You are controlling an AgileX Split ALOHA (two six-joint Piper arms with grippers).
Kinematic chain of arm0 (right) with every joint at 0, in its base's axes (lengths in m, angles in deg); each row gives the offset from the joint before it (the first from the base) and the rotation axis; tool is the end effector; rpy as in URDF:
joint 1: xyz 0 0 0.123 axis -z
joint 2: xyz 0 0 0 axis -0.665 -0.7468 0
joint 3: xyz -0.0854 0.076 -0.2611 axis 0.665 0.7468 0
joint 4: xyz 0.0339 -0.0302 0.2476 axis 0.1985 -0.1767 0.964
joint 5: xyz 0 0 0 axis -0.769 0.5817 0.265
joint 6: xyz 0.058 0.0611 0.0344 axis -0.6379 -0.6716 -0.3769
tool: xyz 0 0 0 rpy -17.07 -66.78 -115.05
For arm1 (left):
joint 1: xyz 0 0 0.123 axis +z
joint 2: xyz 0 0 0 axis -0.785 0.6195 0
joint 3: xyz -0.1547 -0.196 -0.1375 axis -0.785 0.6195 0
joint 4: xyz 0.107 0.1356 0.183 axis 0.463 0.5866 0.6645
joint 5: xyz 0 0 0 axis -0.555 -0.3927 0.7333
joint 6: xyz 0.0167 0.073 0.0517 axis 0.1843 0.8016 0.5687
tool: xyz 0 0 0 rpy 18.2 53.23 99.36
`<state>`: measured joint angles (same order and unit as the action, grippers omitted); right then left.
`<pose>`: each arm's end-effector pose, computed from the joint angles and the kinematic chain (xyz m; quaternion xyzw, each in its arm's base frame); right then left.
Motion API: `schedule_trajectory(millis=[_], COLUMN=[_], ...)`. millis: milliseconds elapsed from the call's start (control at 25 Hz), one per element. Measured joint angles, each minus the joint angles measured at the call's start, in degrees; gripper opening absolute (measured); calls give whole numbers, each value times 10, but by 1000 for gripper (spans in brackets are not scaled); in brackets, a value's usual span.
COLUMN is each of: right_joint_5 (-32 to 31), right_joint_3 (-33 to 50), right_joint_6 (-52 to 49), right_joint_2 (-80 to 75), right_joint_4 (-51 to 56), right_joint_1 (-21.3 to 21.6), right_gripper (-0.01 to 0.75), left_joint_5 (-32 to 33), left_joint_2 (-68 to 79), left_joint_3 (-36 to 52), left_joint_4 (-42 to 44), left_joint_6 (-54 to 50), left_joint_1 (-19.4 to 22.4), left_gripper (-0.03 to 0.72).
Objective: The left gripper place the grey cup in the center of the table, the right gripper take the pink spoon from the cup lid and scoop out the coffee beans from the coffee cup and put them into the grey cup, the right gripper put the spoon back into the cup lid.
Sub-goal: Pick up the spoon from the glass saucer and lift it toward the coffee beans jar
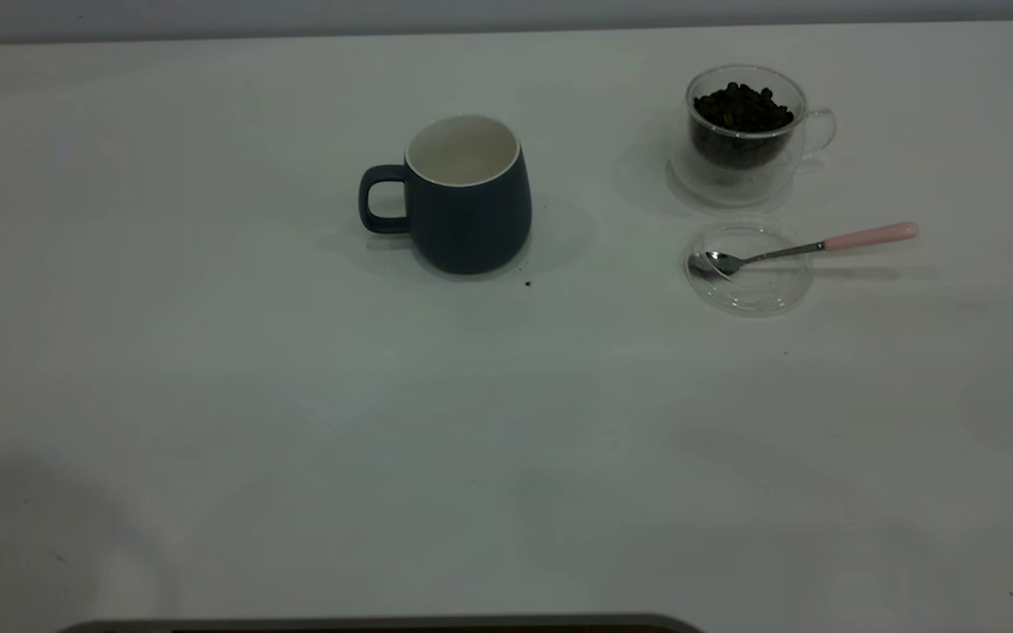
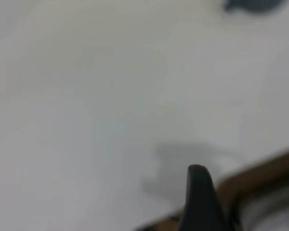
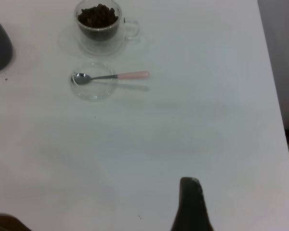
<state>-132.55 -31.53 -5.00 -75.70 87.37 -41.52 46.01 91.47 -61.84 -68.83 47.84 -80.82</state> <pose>-0.0007 0.0025 0.2644 -0.0337 0.8819 -0.0034 0.4702 0.1482 -0.0657 0.3765 0.2300 0.9219 0.0036 0.3119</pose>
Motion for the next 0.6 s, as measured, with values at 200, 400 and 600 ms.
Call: schedule_trajectory(millis=[200, 400, 600], right_joint_5=[0, 0, 0], right_joint_3=[0, 0, 0], right_joint_6=[0, 0, 0], right_joint_2=[0, 0, 0], right_joint_4=[0, 0, 0], right_joint_1=[0, 0, 0], right_gripper=[586, 586, 586], left_joint_5=[0, -27, -49], left_joint_2=[-73, -154, -218], left_joint_3=[147, 273, 327], left_joint_4=[-78, -115, -118], left_joint_6=[18, 36, 39], left_joint_1=[0, 0, 0], left_gripper=[565, 565, 565])
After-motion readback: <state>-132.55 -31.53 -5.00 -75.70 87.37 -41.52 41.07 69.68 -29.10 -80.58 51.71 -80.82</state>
